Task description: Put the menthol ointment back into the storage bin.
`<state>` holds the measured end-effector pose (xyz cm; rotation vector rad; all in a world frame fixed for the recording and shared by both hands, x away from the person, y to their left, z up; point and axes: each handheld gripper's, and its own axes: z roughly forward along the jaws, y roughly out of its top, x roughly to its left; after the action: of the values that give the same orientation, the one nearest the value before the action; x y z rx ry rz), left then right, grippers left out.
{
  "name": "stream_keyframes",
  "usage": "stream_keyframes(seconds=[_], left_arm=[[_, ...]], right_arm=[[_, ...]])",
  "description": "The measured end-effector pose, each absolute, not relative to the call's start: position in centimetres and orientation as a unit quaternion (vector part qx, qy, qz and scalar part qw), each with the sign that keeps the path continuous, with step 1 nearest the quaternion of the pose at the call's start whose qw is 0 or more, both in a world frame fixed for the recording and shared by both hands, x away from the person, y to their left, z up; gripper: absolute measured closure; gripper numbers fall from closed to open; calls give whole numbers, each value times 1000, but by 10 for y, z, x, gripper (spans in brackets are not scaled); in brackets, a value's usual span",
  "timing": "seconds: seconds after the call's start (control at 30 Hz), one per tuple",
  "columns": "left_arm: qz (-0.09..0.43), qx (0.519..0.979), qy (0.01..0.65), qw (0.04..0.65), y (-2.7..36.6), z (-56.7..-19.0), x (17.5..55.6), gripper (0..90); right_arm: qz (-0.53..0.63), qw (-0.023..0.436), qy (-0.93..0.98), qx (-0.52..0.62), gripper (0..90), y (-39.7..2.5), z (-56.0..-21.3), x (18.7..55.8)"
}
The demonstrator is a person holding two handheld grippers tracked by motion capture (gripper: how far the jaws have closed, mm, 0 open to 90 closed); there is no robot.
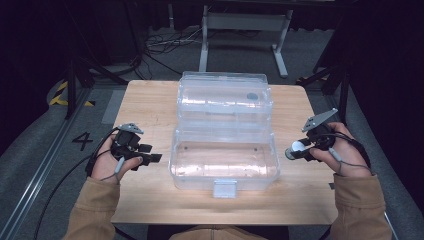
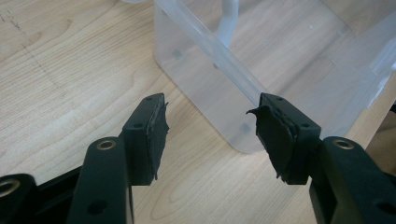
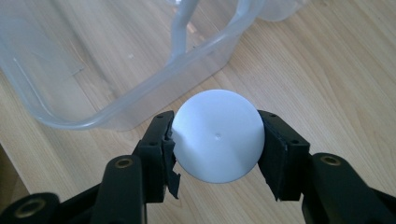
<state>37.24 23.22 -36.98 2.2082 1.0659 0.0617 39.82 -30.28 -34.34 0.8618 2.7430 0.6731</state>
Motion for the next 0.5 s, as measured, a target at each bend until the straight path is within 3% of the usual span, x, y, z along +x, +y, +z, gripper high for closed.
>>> stream_keyframes(seconds=[0.5], left_arm=[[25, 845, 421, 328, 240, -373, 362, 433]], right_arm=[[255, 95, 930, 247, 505, -284, -324, 388]])
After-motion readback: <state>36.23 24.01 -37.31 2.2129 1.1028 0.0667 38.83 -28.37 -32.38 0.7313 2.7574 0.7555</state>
